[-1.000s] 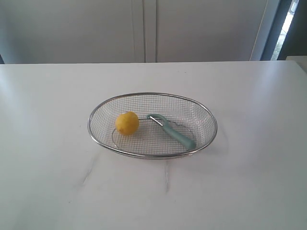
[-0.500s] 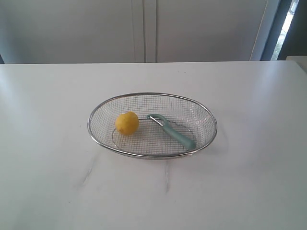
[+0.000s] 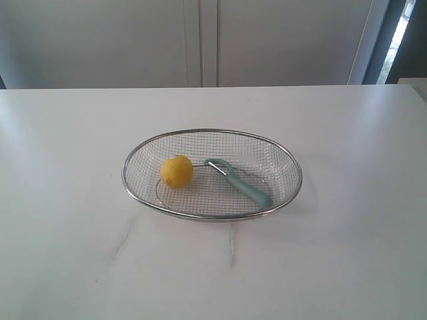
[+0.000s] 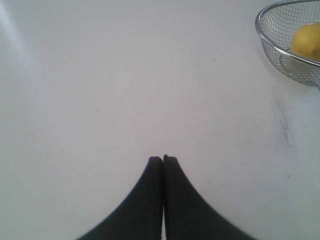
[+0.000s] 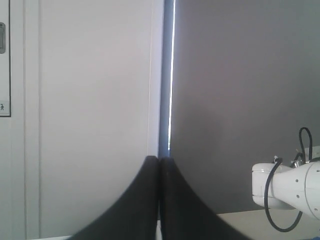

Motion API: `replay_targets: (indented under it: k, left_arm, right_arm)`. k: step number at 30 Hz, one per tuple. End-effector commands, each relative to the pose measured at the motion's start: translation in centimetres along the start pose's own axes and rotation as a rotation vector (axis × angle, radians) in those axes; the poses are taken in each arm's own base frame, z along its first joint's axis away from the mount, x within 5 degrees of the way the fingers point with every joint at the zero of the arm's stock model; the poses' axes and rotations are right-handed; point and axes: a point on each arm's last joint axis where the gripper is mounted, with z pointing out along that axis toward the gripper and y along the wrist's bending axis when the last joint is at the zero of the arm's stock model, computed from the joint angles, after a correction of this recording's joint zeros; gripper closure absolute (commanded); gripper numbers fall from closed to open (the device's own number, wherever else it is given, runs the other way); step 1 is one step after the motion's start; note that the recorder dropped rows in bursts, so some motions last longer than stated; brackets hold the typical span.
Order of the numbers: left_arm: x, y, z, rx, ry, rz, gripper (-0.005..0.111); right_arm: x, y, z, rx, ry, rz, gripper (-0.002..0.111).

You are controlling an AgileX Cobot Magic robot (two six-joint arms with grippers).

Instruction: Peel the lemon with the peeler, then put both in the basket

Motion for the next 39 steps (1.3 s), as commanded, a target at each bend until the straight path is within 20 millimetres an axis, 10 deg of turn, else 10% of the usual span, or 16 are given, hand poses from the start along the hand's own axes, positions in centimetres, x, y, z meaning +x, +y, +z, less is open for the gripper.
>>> replay_targets:
  k: [1,21,32,39]
  left_arm:
    - [0.1,0.0,0.0,0.004,-0.006,-0.012,0.107]
    - [0.1,0.0,0.0,0.004,-0.006,-0.012,0.107]
    - [0.1,0.0,0.0,0.004,-0.006,-0.012,0.107]
    - [0.1,0.0,0.0,0.004,-0.006,-0.012,0.107]
  right_arm:
    - [0.2,0.0,0.1,0.007,0.013,-0.003,0.108]
    - [4.5,3.7,5.1,-0.252,-0.094,0.146,0.108]
    - [12.1,5.8,8.7,-0.3,-0.034,0.198,0.108]
    - [20.5,6.8,9.9,-0.297,0.17,0.17,0.108]
